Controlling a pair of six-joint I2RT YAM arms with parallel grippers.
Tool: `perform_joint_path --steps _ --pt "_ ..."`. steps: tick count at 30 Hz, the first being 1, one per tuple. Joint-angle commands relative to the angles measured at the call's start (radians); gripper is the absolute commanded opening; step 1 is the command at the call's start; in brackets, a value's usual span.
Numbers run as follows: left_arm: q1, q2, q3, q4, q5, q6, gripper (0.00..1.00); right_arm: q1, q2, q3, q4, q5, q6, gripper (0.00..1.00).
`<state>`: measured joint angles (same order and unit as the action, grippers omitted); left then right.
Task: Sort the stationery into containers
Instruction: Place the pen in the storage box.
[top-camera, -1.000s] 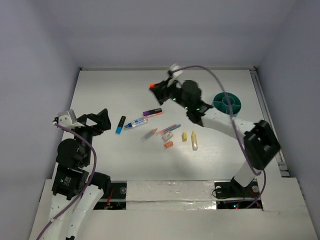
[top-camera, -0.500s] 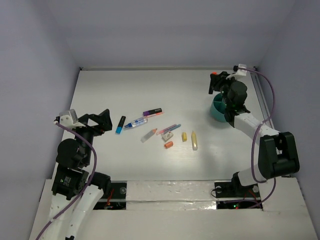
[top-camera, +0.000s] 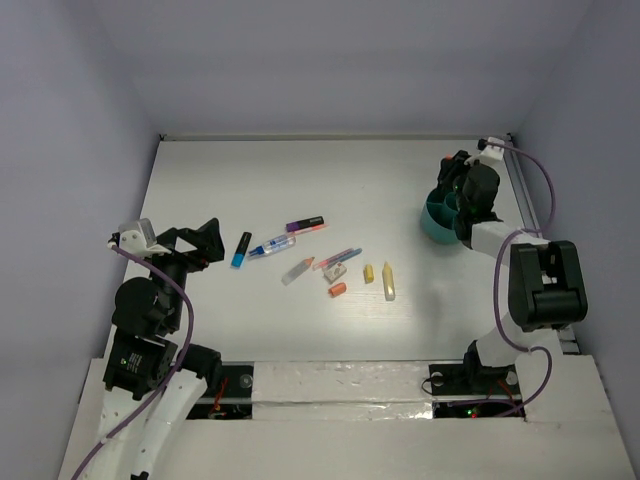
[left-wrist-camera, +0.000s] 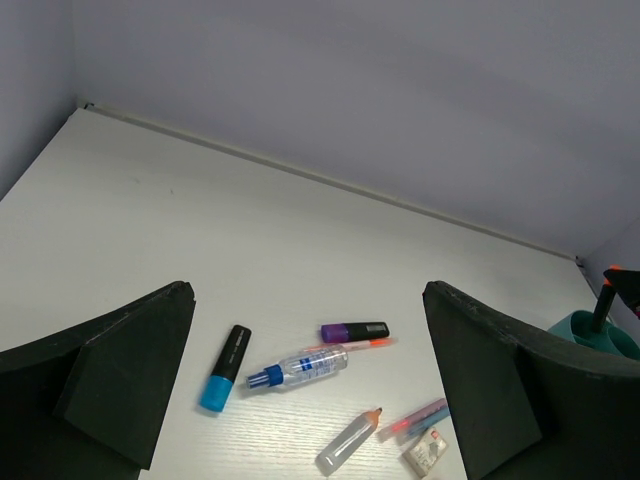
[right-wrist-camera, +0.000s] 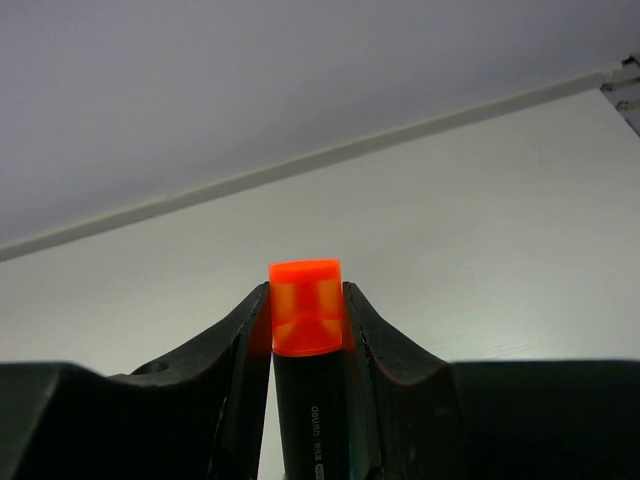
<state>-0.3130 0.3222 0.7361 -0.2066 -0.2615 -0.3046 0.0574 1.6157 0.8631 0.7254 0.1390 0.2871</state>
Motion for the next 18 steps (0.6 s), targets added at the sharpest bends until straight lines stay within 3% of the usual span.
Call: perform_joint_path --steps 1,9,18 --pt "-0.005 0.002 0.025 0.052 0.008 0.013 0.99 -0.014 0.027 0.050 0.071 -0.010 -0.025 0.15" --pt "-0.005 0.000 0.025 0.053 0.004 0.016 0.99 -0.014 0.087 0.077 0.078 -0.009 -0.039 0.16" --pt "-0.005 -0.002 0.025 0.053 -0.001 0.019 0.99 -0.014 0.076 -0.004 0.134 0.013 -0.035 0.21"
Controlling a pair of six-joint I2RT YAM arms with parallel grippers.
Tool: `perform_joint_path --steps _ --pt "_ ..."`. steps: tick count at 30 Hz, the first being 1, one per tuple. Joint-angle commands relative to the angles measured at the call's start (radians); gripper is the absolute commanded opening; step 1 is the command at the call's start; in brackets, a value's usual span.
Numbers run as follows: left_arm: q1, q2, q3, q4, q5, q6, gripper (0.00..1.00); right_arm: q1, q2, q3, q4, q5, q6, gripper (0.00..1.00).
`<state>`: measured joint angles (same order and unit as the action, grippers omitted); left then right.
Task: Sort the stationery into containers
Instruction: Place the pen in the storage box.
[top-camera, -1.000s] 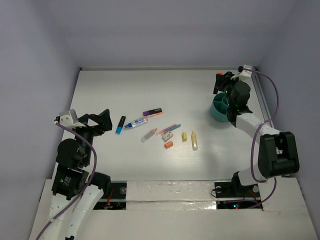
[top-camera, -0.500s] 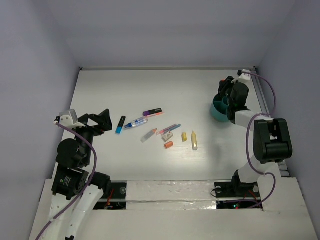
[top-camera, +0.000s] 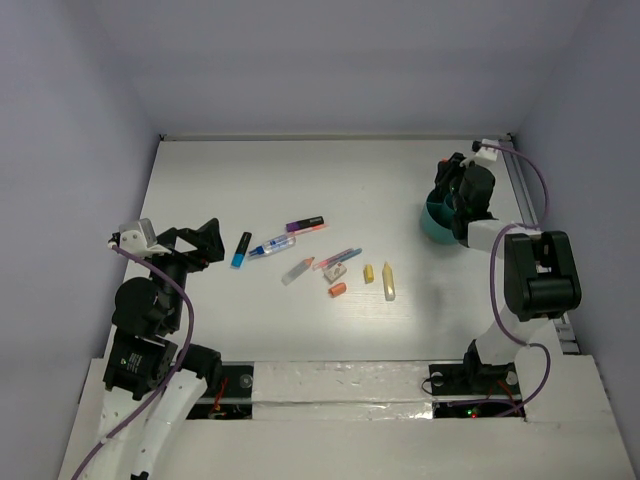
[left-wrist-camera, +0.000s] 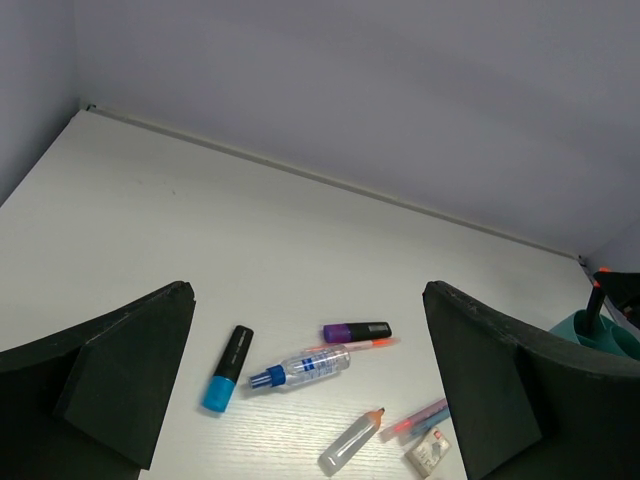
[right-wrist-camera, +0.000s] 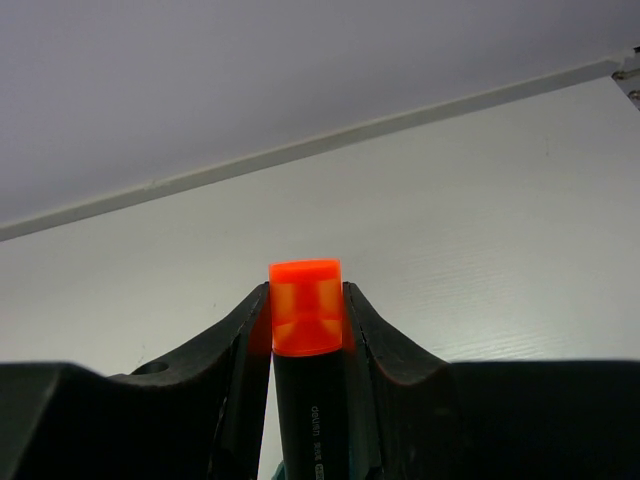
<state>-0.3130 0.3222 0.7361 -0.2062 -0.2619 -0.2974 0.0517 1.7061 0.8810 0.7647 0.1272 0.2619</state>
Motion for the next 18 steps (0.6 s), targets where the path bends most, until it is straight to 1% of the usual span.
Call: perform_joint_path --steps 1,2,7,8,9,11,12,15,16,17,18 --pt "-0.005 -0.002 0.025 0.053 0.001 0.012 0.99 -0.009 -0.019 -0.024 0.094 0.020 -0.009 0.23" --pt "-0.005 -0.003 0.025 0.051 0.003 0.012 0.99 -0.009 -0.022 -0.027 0.094 0.017 -0.007 0.28" --pt "-0.005 -0.008 0.025 0.053 0.003 0.010 0.99 -0.009 -0.048 -0.027 0.081 -0.009 -0.004 0.44" --pt "-0.005 -0.006 0.025 0.054 0.004 0.011 0.99 -0.009 -0.060 -0.028 0.078 -0.014 -0.003 0.51" --pt "-0.005 -0.005 0.025 0.054 0.006 0.011 0.99 -0.009 -0.068 -0.028 0.073 -0.017 -0.003 0.52" --pt "-0.005 -0.006 0.025 0.054 0.007 0.011 0.99 -0.009 -0.095 -0.033 0.068 -0.040 0.003 0.59" --pt "-0.005 -0.006 0.025 0.054 0.009 0.011 0.99 -0.009 -0.105 -0.033 0.061 -0.049 0.008 0.60" --pt "-0.005 -0.006 0.025 0.056 0.009 0.011 0.99 0.003 -0.146 -0.034 0.054 -0.177 0.020 0.60" --pt "-0.005 -0.006 0.025 0.056 0.009 0.011 0.99 0.014 -0.151 -0.030 0.044 -0.249 0.023 0.59" --pt "-0.005 -0.005 0.025 0.057 0.010 0.011 0.99 0.026 -0.154 -0.002 0.027 -0.289 0.026 0.54" --pt "-0.005 -0.003 0.023 0.059 0.012 0.011 0.99 0.060 -0.154 0.022 -0.035 -0.335 0.030 0.51"
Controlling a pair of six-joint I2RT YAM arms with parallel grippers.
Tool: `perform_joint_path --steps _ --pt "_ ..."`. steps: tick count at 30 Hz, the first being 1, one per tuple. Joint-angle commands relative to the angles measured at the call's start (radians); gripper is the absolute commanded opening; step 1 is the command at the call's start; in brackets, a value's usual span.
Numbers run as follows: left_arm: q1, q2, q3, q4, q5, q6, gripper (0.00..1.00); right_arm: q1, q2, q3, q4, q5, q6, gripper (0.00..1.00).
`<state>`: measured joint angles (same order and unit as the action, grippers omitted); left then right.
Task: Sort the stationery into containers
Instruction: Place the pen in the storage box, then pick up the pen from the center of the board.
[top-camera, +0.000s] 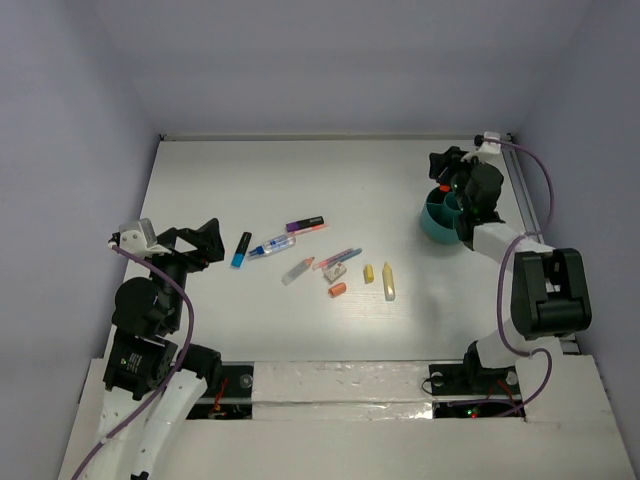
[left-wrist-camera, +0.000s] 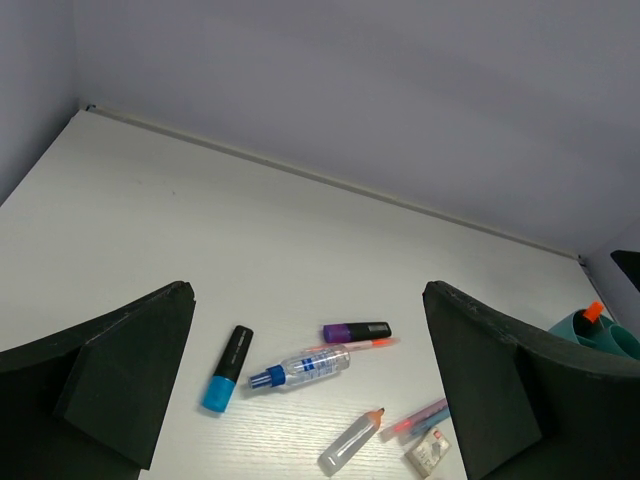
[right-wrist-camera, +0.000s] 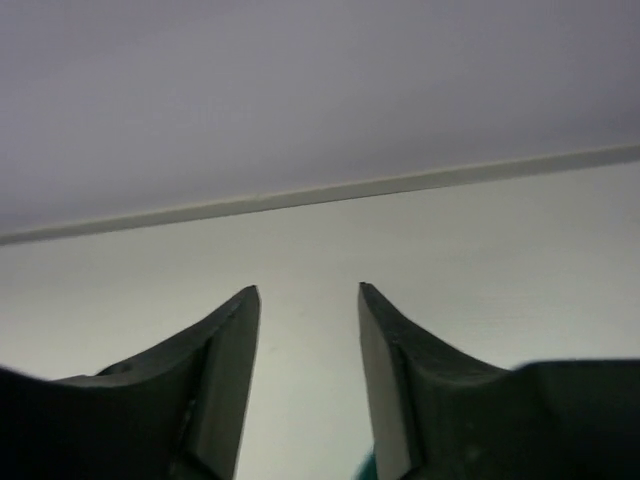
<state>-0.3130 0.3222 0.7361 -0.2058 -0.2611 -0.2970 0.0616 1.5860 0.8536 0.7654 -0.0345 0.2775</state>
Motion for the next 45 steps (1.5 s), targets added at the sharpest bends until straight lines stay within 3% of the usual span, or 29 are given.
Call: perform_joint_path --steps 1,5,9,15,24,29,45 --pt "-0.005 -0.002 0.023 0.057 0.011 0.012 0.99 0.070 -0.015 0.077 -0.078 -0.258 0.012 0.48" --pt "-0.005 0.000 0.023 0.059 0.011 0.010 0.99 0.231 0.084 0.267 -0.332 -0.380 -0.110 0.36" --pt "-0.005 0.003 0.022 0.059 0.013 0.012 0.99 0.388 0.224 0.505 -0.617 -0.419 -0.257 0.35" --pt "-0.005 -0.002 0.022 0.059 0.014 0.012 0.99 0.504 0.437 0.728 -0.854 -0.413 -0.402 0.36" --pt "-0.005 -0.002 0.019 0.062 0.028 0.012 0.99 0.558 0.646 1.054 -1.164 -0.360 -0.546 0.66" --pt "-0.005 0.000 0.019 0.062 0.029 0.012 0.99 0.593 0.759 1.170 -1.258 -0.291 -0.607 0.67" --pt "-0.005 0.003 0.019 0.063 0.036 0.013 0.99 0.632 0.835 1.248 -1.292 -0.235 -0.652 0.68"
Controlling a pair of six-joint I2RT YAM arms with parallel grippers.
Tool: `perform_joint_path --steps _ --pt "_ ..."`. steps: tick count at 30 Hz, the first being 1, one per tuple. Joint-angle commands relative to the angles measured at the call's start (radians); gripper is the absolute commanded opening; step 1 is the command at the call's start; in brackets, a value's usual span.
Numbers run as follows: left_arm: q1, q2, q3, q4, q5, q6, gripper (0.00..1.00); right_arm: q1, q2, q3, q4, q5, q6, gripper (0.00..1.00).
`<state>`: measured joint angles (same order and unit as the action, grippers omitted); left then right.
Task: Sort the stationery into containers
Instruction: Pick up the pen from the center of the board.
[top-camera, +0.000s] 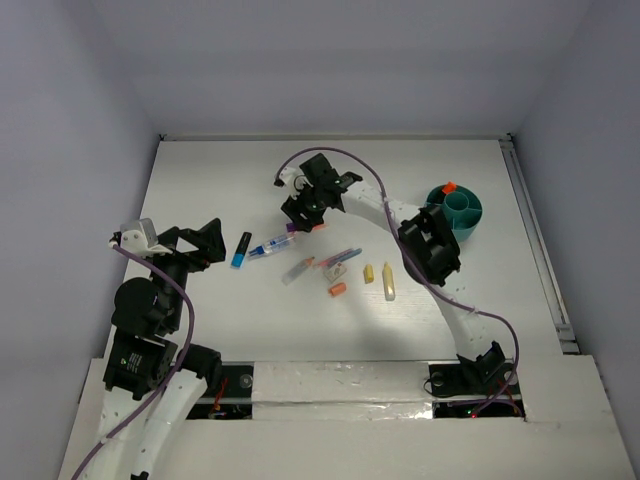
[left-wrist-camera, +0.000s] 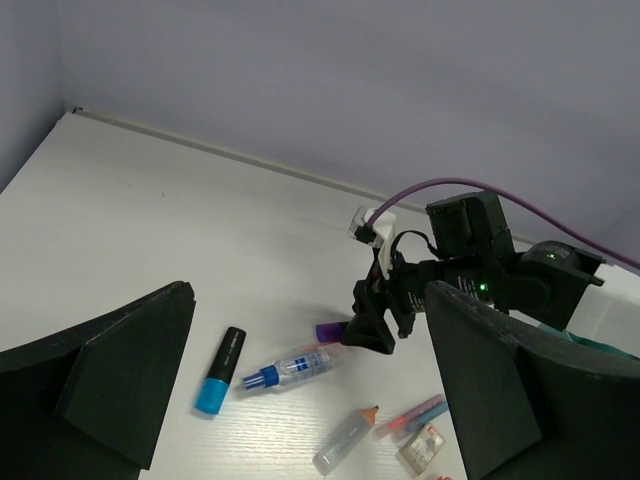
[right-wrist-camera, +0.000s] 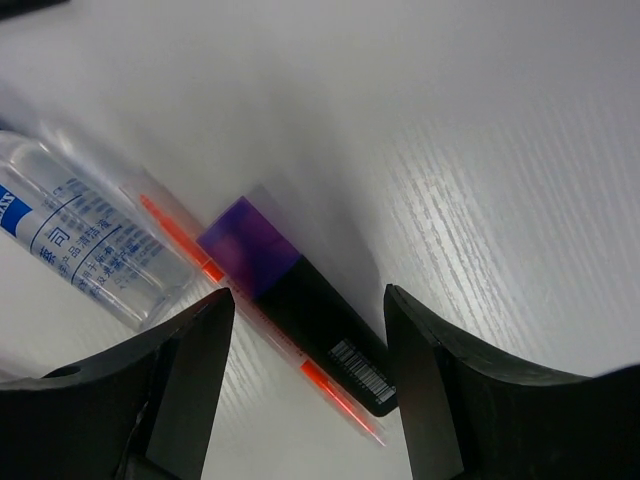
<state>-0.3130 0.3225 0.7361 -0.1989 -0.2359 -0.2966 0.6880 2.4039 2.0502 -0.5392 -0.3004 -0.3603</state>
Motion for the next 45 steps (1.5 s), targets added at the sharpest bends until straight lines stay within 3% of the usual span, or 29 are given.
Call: perform_joint_path --steps 1,14,21,31,39,45 --pt "-0.005 0.004 0.019 0.055 0.010 0.013 0.99 0.005 0.018 0.051 0.018 0.032 -0.014 0.67" --pt "-0.005 0.001 0.019 0.055 0.010 0.014 0.99 0.005 0.049 0.065 0.030 0.064 -0.011 0.62" --pt "-0.005 0.000 0.019 0.055 0.010 0.014 0.99 0.005 0.055 0.051 0.133 0.145 -0.002 0.57" --pt "-0.005 0.001 0.019 0.056 0.012 0.014 0.99 0.005 0.133 0.149 0.070 0.126 -0.019 0.59" --pt "-0.005 0.001 0.017 0.056 0.014 0.014 0.99 0.005 0.115 0.098 0.149 0.204 -0.031 0.31" --pt "-0.005 0.000 0.017 0.055 0.012 0.014 0.99 -0.004 -0.012 -0.047 0.370 0.247 0.010 0.19"
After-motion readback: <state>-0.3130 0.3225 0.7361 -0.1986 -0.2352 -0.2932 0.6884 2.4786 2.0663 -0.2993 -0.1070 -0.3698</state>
